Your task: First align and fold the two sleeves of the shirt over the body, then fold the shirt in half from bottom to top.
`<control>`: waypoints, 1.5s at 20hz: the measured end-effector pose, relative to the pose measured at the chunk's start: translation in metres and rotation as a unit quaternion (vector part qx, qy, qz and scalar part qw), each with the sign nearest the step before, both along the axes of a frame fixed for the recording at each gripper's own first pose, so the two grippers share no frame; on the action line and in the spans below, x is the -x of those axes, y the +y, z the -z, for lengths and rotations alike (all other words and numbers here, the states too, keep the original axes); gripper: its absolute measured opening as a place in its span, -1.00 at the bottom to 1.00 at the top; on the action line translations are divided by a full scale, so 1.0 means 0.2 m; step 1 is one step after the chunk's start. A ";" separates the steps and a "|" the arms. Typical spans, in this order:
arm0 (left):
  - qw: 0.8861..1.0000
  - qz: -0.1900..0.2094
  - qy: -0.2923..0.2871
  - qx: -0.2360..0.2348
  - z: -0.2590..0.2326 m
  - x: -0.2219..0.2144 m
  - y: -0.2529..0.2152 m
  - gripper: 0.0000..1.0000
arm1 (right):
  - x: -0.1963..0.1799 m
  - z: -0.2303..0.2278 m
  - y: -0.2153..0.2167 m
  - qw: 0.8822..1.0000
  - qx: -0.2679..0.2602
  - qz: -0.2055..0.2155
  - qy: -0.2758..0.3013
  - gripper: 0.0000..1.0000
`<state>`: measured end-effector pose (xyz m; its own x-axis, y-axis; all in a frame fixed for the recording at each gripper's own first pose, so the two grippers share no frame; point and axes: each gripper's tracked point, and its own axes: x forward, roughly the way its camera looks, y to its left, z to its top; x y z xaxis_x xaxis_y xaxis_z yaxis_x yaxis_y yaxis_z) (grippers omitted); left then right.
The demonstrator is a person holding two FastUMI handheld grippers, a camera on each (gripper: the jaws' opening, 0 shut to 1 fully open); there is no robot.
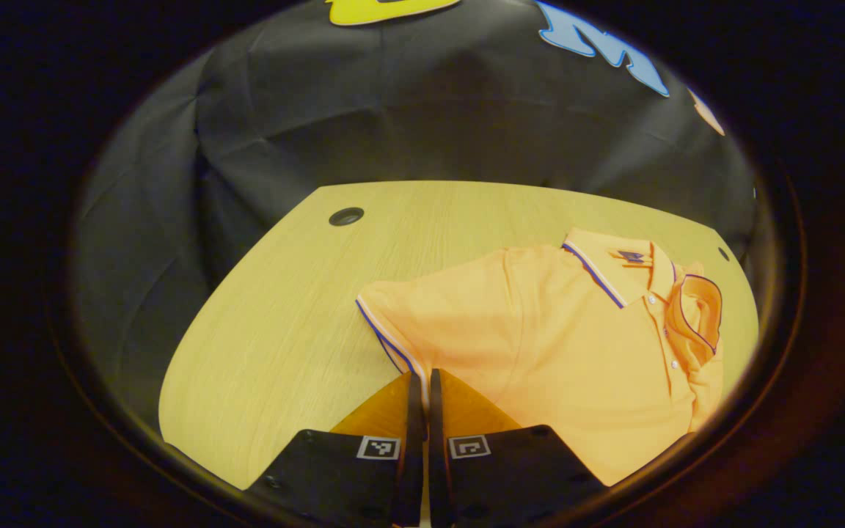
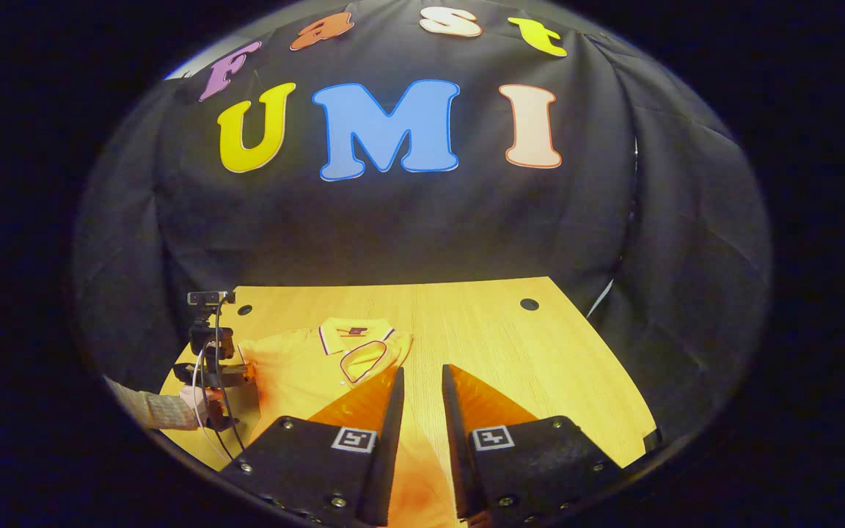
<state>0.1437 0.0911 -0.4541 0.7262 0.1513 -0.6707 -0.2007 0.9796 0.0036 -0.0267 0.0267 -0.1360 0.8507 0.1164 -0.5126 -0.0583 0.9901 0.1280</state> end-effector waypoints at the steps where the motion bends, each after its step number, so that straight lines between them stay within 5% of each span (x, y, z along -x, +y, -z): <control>1: 1.000 0.011 -0.013 -0.011 -0.06 -0.03 -0.03 -0.79 | 0.00 0.01 0.00 1.000 -0.001 0.000 0.000 -0.34; 8: 0.986 0.141 -0.083 -0.036 -0.43 -0.22 -0.54 -0.77 | 0.00 0.01 -0.06 1.000 -0.010 0.015 -0.002 -0.34; 13: 0.970 0.221 -0.090 -0.041 -0.46 -0.21 -0.94 -0.80 | 0.05 0.02 -0.14 0.999 -0.010 0.037 0.001 -0.34; 21: 0.967 0.250 -0.035 -0.014 -0.26 -0.13 -1.17 -0.77 | 0.14 0.07 -0.29 0.997 -0.013 0.072 0.013 -0.34; 27: 0.970 0.241 -0.034 0.005 -0.29 -0.07 -1.12 0.75 | 0.15 0.11 -0.28 0.997 -0.018 0.067 0.022 -0.34; 30: 0.976 0.214 -0.034 0.011 -0.36 0.03 -0.98 0.86 | 0.15 0.17 -0.24 0.998 -0.016 0.053 0.031 -0.34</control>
<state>0.1386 -0.1043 -0.3815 0.7627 -0.1903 -0.6181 0.2281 0.9735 -0.0182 -0.0573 -0.0212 -0.1709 0.8256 0.0442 -0.5625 0.0564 0.9855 0.1603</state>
